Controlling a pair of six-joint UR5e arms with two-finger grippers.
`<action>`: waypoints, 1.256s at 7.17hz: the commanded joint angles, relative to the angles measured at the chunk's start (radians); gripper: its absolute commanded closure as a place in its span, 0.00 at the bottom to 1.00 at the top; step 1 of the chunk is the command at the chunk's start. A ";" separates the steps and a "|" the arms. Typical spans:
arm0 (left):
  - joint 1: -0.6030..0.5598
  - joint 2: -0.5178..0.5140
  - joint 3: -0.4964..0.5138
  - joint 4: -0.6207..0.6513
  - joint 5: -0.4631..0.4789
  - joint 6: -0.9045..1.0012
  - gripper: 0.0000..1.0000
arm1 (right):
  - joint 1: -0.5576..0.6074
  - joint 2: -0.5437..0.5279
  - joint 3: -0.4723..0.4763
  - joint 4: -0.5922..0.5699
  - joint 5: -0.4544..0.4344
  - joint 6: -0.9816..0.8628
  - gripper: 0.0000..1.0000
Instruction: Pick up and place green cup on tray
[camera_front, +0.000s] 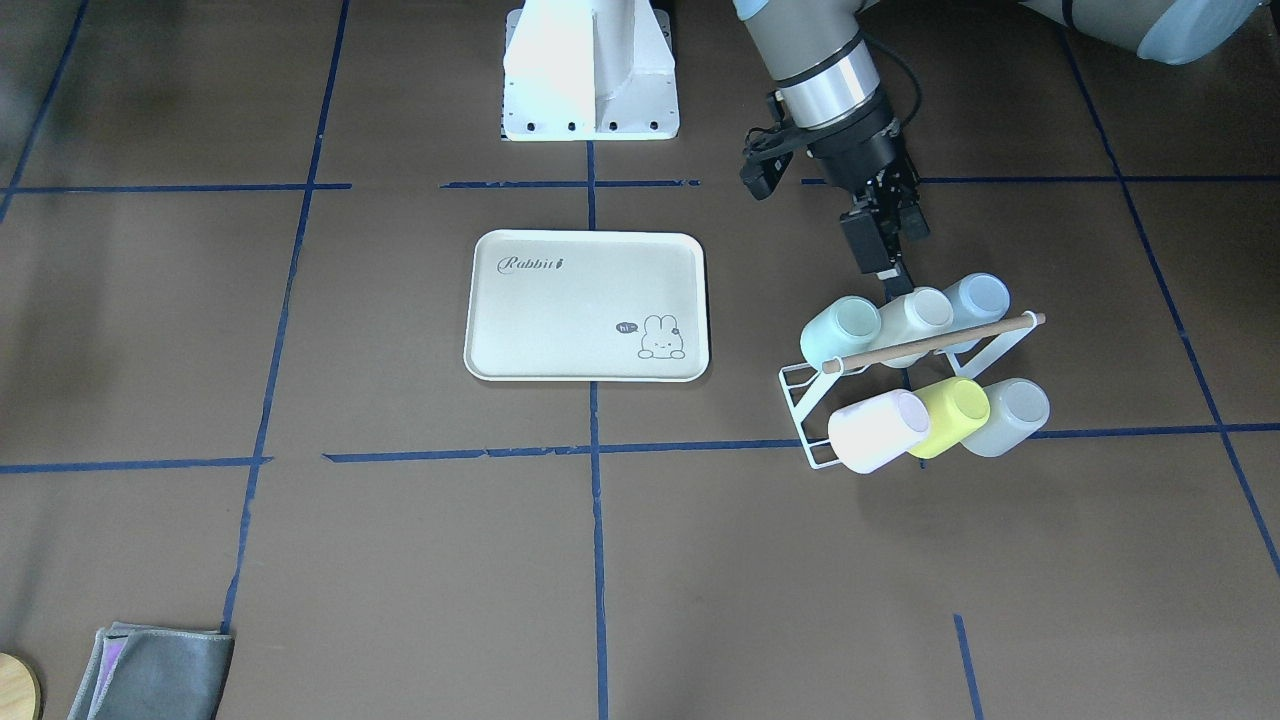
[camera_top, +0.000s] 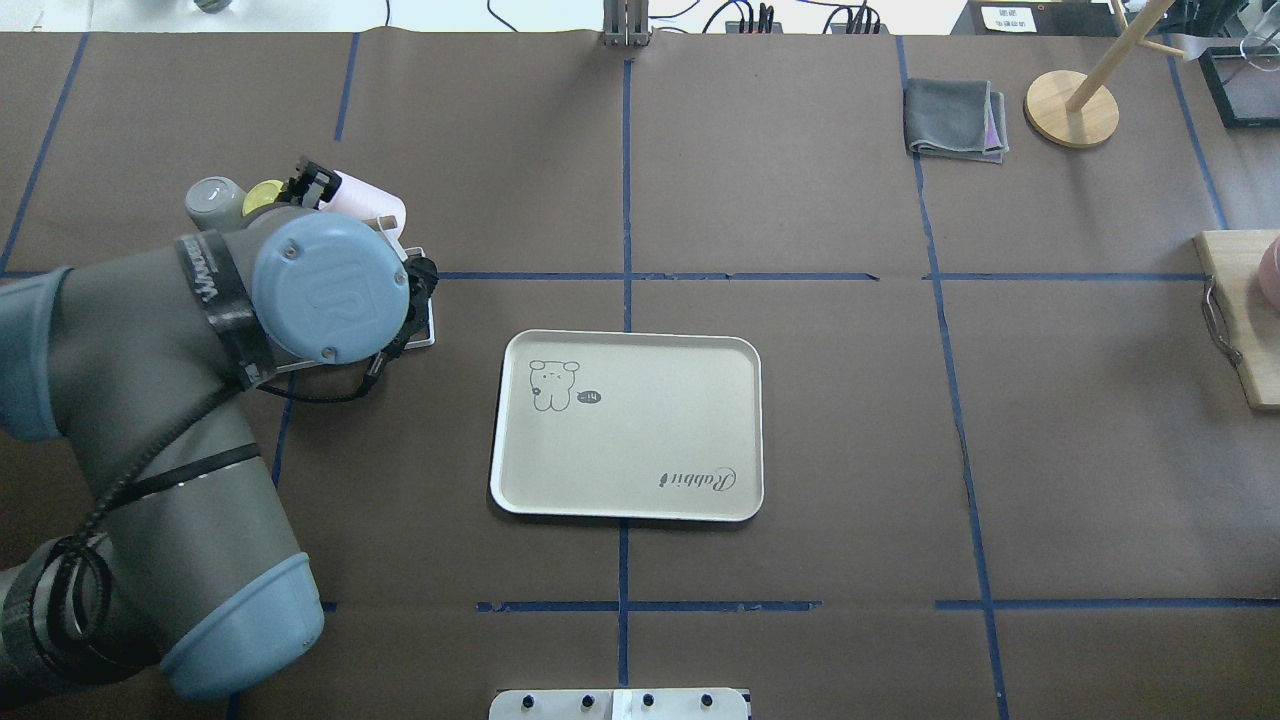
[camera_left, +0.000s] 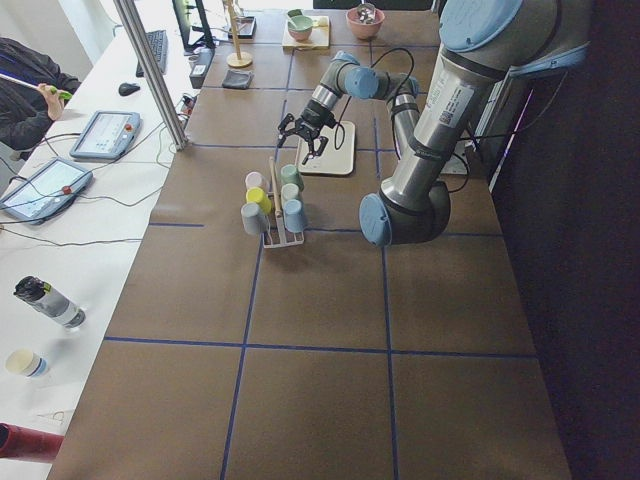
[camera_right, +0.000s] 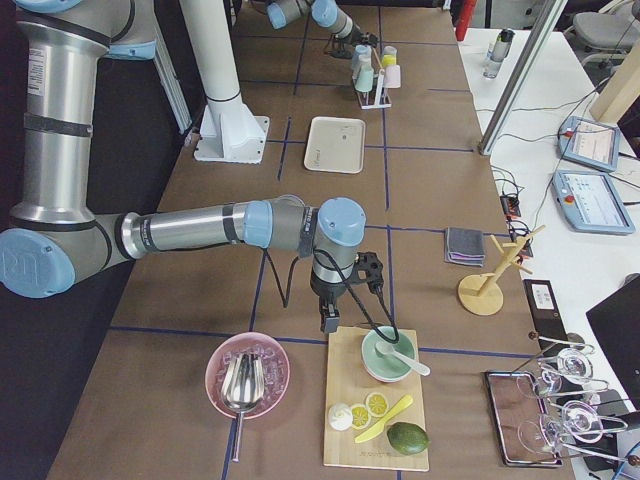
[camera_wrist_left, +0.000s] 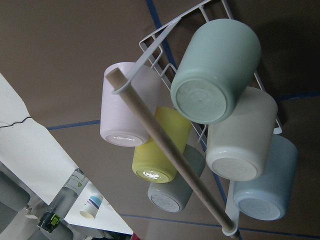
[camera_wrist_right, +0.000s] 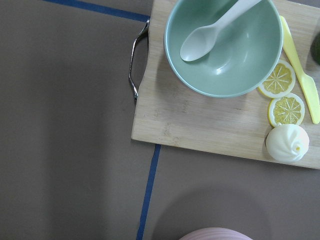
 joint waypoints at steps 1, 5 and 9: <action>0.017 -0.003 0.038 -0.002 0.026 0.088 0.00 | 0.000 -0.001 -0.004 0.000 0.000 -0.002 0.00; 0.059 -0.003 0.131 -0.071 0.074 0.079 0.00 | 0.000 -0.001 -0.011 0.000 0.002 -0.002 0.00; 0.060 -0.005 0.202 -0.152 0.081 0.083 0.00 | 0.000 -0.003 -0.014 0.000 0.002 -0.003 0.00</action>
